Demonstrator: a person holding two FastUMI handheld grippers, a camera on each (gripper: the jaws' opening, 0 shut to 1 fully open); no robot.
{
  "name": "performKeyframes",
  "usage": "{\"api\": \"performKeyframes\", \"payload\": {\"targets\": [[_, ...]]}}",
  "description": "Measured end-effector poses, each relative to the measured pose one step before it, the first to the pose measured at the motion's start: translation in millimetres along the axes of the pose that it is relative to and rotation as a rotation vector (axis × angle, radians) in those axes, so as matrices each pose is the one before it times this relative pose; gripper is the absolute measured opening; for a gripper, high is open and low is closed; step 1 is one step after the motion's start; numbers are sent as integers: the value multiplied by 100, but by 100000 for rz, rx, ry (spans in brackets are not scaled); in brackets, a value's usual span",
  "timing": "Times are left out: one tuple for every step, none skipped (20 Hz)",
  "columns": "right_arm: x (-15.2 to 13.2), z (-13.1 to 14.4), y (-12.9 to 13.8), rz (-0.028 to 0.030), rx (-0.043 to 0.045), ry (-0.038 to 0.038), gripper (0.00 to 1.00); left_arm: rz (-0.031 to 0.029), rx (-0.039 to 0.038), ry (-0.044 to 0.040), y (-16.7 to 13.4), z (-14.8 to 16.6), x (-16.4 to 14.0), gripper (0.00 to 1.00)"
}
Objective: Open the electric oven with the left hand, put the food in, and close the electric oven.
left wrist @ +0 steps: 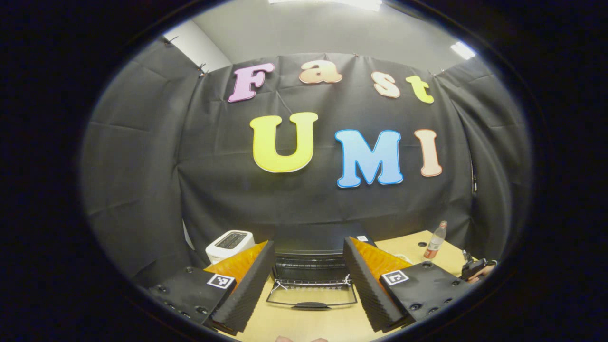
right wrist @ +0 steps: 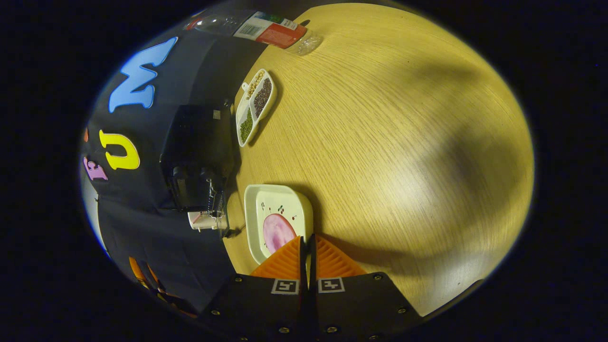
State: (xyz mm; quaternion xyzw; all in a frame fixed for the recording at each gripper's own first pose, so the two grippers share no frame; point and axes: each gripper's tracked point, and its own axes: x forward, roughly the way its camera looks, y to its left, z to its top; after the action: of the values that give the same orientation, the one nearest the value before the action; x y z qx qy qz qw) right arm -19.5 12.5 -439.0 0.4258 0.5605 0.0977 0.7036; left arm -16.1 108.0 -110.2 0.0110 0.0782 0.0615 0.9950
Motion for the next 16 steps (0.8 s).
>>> {"api": "performKeyframes", "payload": {"targets": [[38, -319, 330, 382, 32, -459, 0, -423, -94, -21, 157, -47, 123, 93], [-44, -167, 460, 1146, 298, -1019, 0, -717, -187, -46, 147, 111, 85, 94], [-391, -366, 629, 1761, 705, -1062, 0, -845, -165, -55, 141, 46, 180, 95], [-168, -316, 781, 2154, 1021, -1516, 1, -926, -310, -401, 132, 94, 277, 96], [-41, -437, 927, 2371, 909, -1309, 1, -1208, -350, -371, 48, 7, 159, 97], [-53, -367, 942, 2280, 1019, -1373, 0, -1513, -347, -253, 128, 91, 241, 98], [118, -506, 1037, 1894, 1248, -1449, 0, -1571, -158, -212, 284, -48, 160, 99], [14, -506, 959, 2042, 1853, -1311, 0, -1431, 59, -376, 260, 209, 158, 100], [78, -357, 1130, 2118, 1661, -1493, 0, -1503, 106, -546, 335, 147, 15, 100], [126, -579, 943, 1760, 1098, -1478, 0, -1581, 112, -327, 273, 96, 123, 100], [-145, -815, 824, 596, 762, -1658, 0, -1622, 156, -381, 268, 73, -104, 100], [97, -474, 671, 35, 1042, -2105, 0, -1402, 168, -206, 328, 149, -51, 100], [232, -725, 701, -106, 556, -2014, 0, -1244, 360, -566, 449, 111, -116, 100], [245, -559, 768, 312, 616, -1925, 0, -1039, 497, -566, 401, 165, -159, 100], [247, -555, 737, 60, 553, -1796, 0, -482, 578, -607, 577, 162, -251, 91], [269, -507, 719, -527, 585, -1983, 0, 264, 567, -717, 692, 203, -175, 97]]}}
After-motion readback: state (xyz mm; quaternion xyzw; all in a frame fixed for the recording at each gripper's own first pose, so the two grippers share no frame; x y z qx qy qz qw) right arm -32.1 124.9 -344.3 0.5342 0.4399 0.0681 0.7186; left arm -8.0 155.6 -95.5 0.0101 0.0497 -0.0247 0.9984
